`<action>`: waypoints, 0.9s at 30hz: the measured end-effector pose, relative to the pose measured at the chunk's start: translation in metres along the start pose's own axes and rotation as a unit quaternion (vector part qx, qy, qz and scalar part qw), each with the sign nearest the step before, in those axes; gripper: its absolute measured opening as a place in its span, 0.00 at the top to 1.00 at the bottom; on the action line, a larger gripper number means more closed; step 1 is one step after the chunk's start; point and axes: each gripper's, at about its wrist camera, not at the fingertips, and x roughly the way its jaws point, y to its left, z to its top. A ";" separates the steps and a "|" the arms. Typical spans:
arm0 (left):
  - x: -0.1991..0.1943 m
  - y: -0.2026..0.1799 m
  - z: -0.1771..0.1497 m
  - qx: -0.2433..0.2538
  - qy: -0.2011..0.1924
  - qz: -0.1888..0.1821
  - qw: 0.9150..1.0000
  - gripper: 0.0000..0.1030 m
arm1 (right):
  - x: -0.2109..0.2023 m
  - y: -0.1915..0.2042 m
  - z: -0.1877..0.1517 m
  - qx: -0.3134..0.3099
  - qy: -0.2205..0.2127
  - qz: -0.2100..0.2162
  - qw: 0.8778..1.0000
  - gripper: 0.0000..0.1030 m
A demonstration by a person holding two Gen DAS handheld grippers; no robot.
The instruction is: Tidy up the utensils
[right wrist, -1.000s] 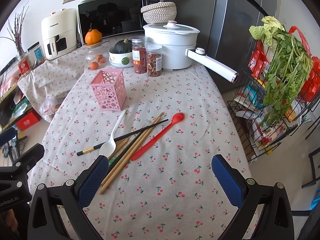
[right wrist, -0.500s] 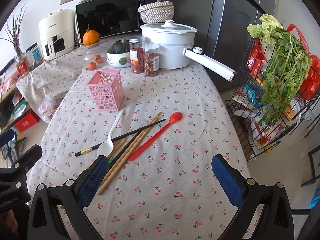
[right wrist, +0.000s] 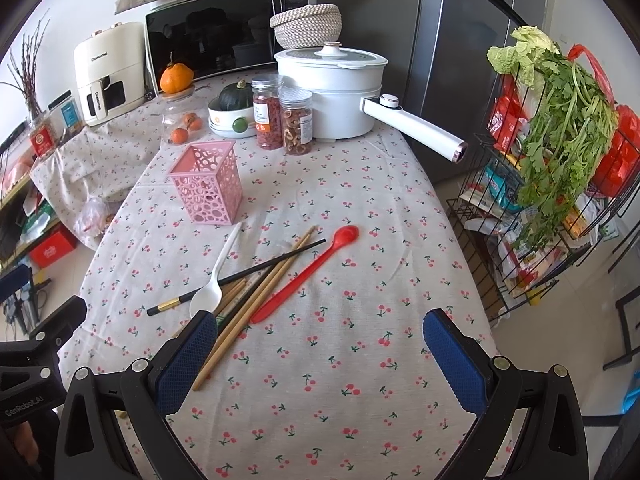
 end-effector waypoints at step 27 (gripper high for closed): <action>0.124 -0.025 0.034 -0.030 0.141 -0.146 0.979 0.43 | 0.080 -0.033 0.037 0.044 0.099 0.061 0.992 0.03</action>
